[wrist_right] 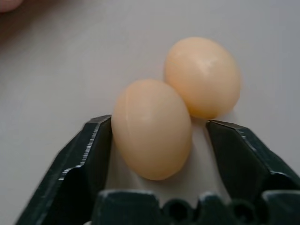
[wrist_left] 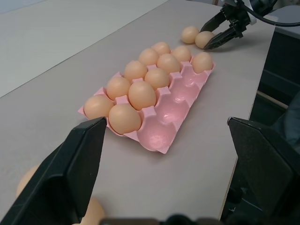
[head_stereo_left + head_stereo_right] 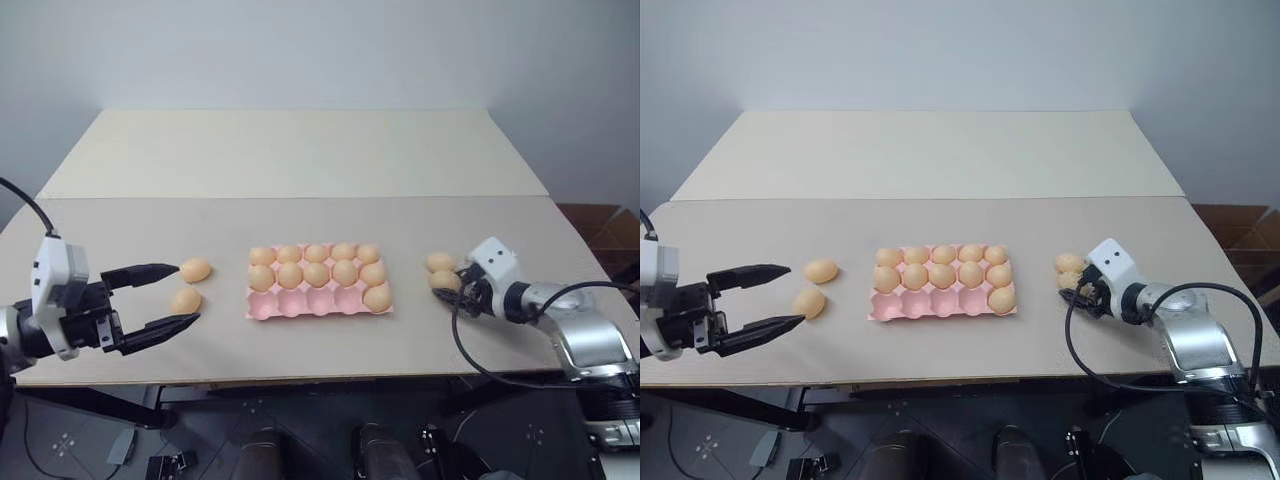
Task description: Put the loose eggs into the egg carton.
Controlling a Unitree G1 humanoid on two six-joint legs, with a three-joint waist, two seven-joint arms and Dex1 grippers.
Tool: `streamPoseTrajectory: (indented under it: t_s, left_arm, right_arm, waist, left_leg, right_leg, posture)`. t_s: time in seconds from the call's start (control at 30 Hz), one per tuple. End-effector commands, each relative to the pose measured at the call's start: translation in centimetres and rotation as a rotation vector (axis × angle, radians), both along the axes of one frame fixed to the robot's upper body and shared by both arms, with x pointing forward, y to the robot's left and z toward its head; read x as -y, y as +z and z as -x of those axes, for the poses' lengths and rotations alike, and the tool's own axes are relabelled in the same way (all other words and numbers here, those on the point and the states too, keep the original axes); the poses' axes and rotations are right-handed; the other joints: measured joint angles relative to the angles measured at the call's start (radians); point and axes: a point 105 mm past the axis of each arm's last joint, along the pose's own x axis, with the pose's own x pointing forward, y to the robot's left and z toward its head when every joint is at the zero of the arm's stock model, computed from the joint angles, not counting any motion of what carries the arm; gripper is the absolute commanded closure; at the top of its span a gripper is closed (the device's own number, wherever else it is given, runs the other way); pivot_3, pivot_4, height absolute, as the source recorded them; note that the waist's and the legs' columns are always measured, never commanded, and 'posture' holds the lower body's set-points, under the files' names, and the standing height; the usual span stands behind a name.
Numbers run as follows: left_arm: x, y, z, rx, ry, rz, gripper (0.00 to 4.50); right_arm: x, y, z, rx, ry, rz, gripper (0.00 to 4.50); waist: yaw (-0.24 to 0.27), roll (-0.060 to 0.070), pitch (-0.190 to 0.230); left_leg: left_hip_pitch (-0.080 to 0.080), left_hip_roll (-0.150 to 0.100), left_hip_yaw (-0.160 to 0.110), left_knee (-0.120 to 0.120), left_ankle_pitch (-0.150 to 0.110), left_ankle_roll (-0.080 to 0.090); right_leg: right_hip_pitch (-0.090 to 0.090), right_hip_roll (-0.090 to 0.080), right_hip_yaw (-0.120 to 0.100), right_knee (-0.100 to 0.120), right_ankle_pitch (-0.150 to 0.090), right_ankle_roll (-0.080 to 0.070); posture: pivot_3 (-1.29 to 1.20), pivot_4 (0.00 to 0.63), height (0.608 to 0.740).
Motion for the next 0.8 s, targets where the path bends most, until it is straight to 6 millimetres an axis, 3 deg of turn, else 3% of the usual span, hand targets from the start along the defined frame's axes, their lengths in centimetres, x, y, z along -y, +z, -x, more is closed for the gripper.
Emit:
streamPoseTrajectory:
  t_s: [0.03,0.1,0.2,0.33,0.43,0.53,0.67,0.8]
  left_arm:
    - [0.0,0.9,0.4,0.05,0.003,-0.025,0.0]
    - [0.0,0.9,0.6,0.052,0.008,-0.026,0.0]
    - [0.0,0.9,0.7,0.056,0.014,-0.022,0.0]
    - [0.1,1.0,0.5,0.067,0.017,0.009,0.0]
    - [0.3,1.1,0.2,0.075,0.013,0.022,0.0]
    - [0.5,1.1,-0.2,0.08,0.004,0.02,0.0]
    - [0.6,1.2,-0.3,0.085,-0.002,0.018,0.0]
    - [0.5,1.2,-0.3,0.088,-0.002,0.014,0.0]
  right_arm:
    - [0.1,2.2,0.0,0.067,-0.012,0.012,2.27]
    - [-0.3,3.3,0.7,0.095,0.009,0.02,2.69]
    - [-2.3,5.3,1.9,0.142,0.079,0.019,2.74]
    - [-7.0,7.0,3.0,0.19,0.228,-0.024,2.74]
    - [-11.8,7.1,3.7,0.198,0.365,-0.082,2.74]
    - [-14.6,6.5,3.6,0.189,0.416,-0.096,2.74]
    - [-16.4,5.2,3.8,0.174,0.452,-0.072,2.74]
    - [-17.0,4.5,3.9,0.159,0.474,-0.052,1.5]
  waist:
    - [0.0,0.0,0.0]
    - [0.0,0.0,0.0]
    - [0.0,0.0,0.0]
    - [-0.004,0.0,0.0]
    - [-0.006,-0.001,0.0]
    - [-0.001,-0.001,0.0]
    - [0.003,-0.001,0.0]
    - [0.0,-0.001,0.0]
  left_leg:
    - [0.0,0.0,0.0,0.0,0.0,0.0]
    - [0.0,0.0,0.0,0.0,0.0,0.0]
    - [0.0,0.001,0.0,0.0,0.0,0.0]
    - [0.001,0.001,0.0,0.0,0.0,0.0]
    - [0.002,0.004,0.0,0.0,0.0,0.0]
    - [0.002,0.009,0.0,0.0,0.0,-0.001]
    - [0.001,0.011,0.001,0.0,0.0,-0.001]
    - [0.0,0.011,0.002,0.0,0.0,-0.001]
  right_leg:
    - [0.0,0.0,0.0,0.0,0.0,0.0]
    - [0.0,0.0,0.0,0.0,0.0,0.0]
    - [0.0,0.0,0.0,0.001,0.0,0.0]
    - [0.0,0.001,0.0,0.0,0.0,0.001]
    - [0.0,0.004,0.001,0.001,-0.002,0.003]
    - [-0.001,0.01,0.002,0.0,0.0,0.0]
    - [-0.002,0.011,0.001,0.0,0.003,-0.006]
    - [-0.002,0.011,0.001,-0.001,0.003,-0.007]
  posture:
    - [0.0,0.15,0.74]
    - [0.0,0.15,0.74]
    - [0.0,0.15,0.74]
    - [0.0,0.15,0.74]
    - [0.0,0.15,0.74]
    - [0.0,0.15,0.74]
    - [0.0,0.15,0.74]
    - [0.0,0.15,0.74]
